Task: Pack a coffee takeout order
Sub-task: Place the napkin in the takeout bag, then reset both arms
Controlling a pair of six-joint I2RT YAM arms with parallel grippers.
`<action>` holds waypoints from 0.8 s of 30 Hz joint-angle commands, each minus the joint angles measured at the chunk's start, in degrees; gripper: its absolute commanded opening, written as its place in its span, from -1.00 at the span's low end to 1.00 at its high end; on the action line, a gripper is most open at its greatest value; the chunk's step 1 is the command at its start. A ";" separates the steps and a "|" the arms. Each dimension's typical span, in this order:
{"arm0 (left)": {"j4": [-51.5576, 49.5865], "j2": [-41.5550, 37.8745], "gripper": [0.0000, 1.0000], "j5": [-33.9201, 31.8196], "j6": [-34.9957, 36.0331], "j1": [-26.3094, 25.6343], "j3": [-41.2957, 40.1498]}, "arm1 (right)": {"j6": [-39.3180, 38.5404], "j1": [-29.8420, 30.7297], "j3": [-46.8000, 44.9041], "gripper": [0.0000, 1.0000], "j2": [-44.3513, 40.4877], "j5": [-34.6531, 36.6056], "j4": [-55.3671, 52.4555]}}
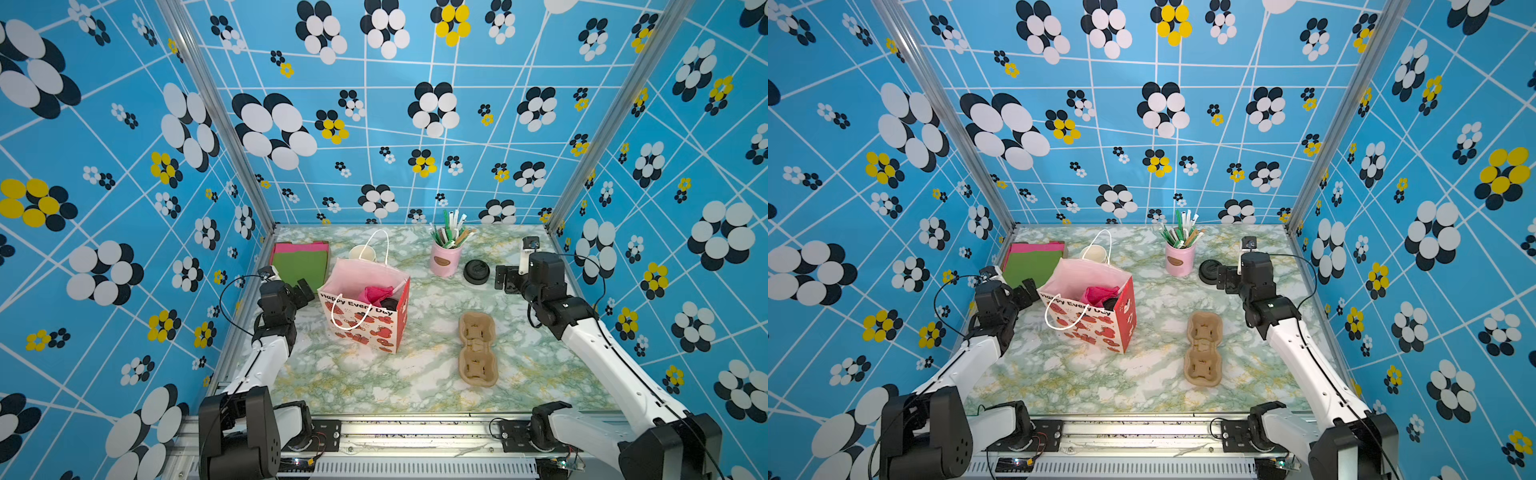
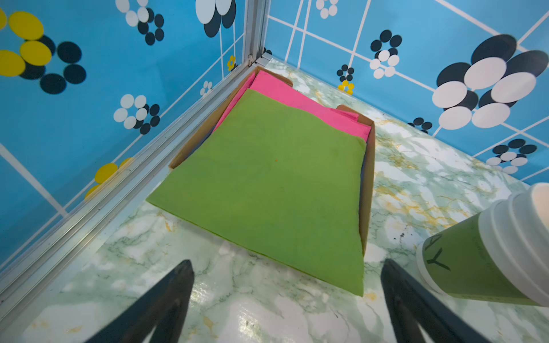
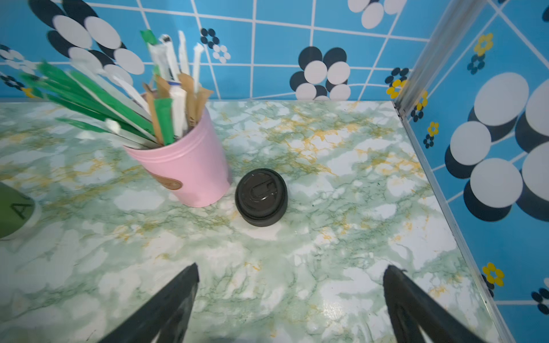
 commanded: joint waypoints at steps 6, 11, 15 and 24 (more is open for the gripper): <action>17.03 3.42 0.99 -7.66 5.77 -3.99 -5.79 | 1.42 -3.41 -8.28 0.98 6.47 2.42 14.85; 25.63 6.66 0.98 -5.66 7.67 -4.87 -9.62 | -1.91 -3.53 -12.72 0.99 10.42 5.00 25.85; 31.51 9.66 0.98 -4.04 9.70 -6.03 -11.32 | -4.45 -3.58 -15.54 0.98 14.47 6.96 34.58; 41.10 17.24 0.99 0.55 14.26 -8.56 -12.15 | -5.09 -5.80 -19.85 0.98 22.37 3.41 48.61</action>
